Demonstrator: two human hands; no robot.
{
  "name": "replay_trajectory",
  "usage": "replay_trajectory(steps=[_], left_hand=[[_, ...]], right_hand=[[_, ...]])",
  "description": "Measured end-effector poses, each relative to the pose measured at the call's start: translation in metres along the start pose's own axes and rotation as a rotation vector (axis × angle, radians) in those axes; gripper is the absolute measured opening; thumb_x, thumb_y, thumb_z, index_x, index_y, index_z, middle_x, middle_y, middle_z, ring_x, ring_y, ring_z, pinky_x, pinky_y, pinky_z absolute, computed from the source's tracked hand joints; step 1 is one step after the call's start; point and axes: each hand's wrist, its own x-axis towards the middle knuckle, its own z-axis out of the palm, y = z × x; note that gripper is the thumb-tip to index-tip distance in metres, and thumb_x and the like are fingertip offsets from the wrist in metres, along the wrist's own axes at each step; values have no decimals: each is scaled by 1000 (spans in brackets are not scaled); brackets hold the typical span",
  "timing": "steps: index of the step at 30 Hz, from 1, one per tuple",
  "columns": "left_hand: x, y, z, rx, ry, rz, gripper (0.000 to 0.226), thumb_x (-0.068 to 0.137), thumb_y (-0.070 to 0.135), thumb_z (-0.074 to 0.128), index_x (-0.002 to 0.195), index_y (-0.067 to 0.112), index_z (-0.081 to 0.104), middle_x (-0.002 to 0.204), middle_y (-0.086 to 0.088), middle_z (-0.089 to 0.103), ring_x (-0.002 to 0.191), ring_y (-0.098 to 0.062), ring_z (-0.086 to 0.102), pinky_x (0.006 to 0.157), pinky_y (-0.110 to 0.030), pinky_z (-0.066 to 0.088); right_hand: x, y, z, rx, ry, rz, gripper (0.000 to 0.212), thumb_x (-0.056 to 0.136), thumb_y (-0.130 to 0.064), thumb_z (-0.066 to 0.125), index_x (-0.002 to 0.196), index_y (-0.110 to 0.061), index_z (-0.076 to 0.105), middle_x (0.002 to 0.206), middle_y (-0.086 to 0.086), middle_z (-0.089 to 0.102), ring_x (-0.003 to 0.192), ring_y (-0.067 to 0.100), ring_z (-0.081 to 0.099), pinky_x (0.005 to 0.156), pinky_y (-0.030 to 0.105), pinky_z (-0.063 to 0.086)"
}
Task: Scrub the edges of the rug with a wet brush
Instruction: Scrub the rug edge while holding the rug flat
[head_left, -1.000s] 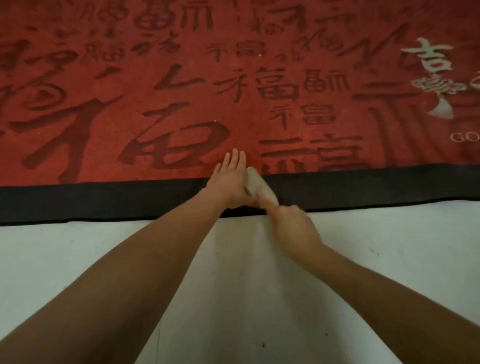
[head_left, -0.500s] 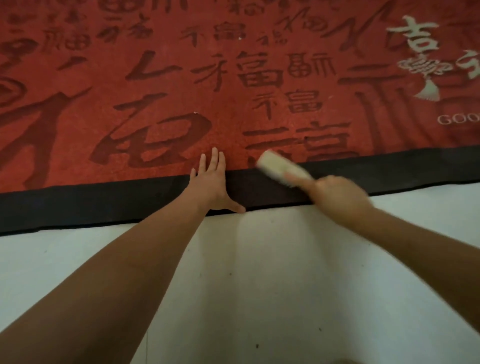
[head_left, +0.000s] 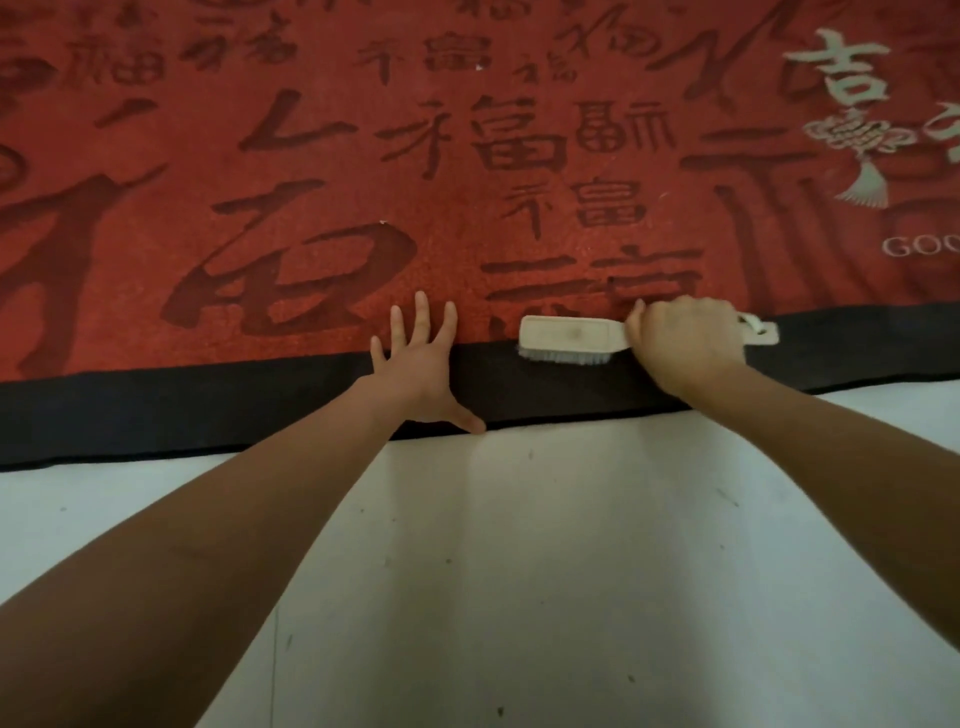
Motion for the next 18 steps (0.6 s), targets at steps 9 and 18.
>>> replay_trajectory(steps=[9, 18], left_hand=[[-3, -6, 3, 0, 53, 12, 145, 57, 61, 85, 152, 33, -21, 156, 3, -36, 145, -29, -29, 114, -63, -9], [-1, -7, -2, 31, 71, 20, 145, 53, 64, 85, 154, 29, -12, 157, 1, -35, 142, -33, -34, 114, -65, -11]], right_hand=[[9, 9, 16, -23, 211, -246, 26, 79, -17, 67, 104, -14, 74, 57, 7, 64, 46, 25, 61, 48, 25, 44], [21, -28, 7, 267, 254, -295, 21, 52, -8, 88, 68, -10, 74, 34, 7, 47, 25, 19, 44, 45, 19, 28]])
